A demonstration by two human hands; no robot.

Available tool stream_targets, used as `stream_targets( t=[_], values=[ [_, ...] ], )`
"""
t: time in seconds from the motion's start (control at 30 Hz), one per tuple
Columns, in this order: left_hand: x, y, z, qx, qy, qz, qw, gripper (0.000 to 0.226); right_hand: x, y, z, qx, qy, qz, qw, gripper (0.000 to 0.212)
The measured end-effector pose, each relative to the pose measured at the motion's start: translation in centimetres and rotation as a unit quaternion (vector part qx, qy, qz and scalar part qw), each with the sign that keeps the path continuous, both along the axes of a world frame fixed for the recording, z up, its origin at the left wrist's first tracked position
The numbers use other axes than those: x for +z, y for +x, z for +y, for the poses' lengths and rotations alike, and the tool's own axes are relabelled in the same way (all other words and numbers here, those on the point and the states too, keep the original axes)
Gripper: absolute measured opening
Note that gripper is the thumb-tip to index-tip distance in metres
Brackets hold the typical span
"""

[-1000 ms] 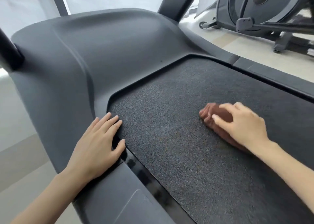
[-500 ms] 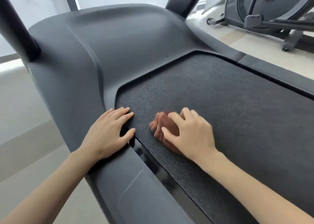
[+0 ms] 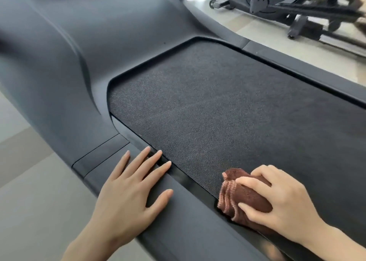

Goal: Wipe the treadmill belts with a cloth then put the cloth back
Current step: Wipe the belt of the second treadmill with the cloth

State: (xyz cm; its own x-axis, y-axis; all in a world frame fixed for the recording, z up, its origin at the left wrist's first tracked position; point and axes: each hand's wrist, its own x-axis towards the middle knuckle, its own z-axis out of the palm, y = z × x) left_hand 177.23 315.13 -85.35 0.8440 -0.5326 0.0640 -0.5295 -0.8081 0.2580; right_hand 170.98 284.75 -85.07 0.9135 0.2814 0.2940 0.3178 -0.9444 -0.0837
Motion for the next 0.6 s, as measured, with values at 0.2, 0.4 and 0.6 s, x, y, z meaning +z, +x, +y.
stream_targets(
  t=[0.2, 0.4, 0.6],
  values=[
    [0.1, 0.8, -1.3, -0.018, 0.024, 0.046, 0.998, 0.065, -0.2, 5.9, 2.0, -0.102, 0.024, -0.01, 0.994, 0.041],
    [0.1, 0.6, -1.8, -0.015, 0.035, 0.025, 0.999, 0.064, -0.2, 17.8, 1.7, -0.232, 0.022, 0.025, 0.972, 0.043],
    [0.1, 2.7, -0.9, -0.034, 0.023, 0.029, 0.999, 0.059, -0.9, 21.7, 6.1, -0.193, -0.028, -0.021, 0.981, 0.046]
  ],
)
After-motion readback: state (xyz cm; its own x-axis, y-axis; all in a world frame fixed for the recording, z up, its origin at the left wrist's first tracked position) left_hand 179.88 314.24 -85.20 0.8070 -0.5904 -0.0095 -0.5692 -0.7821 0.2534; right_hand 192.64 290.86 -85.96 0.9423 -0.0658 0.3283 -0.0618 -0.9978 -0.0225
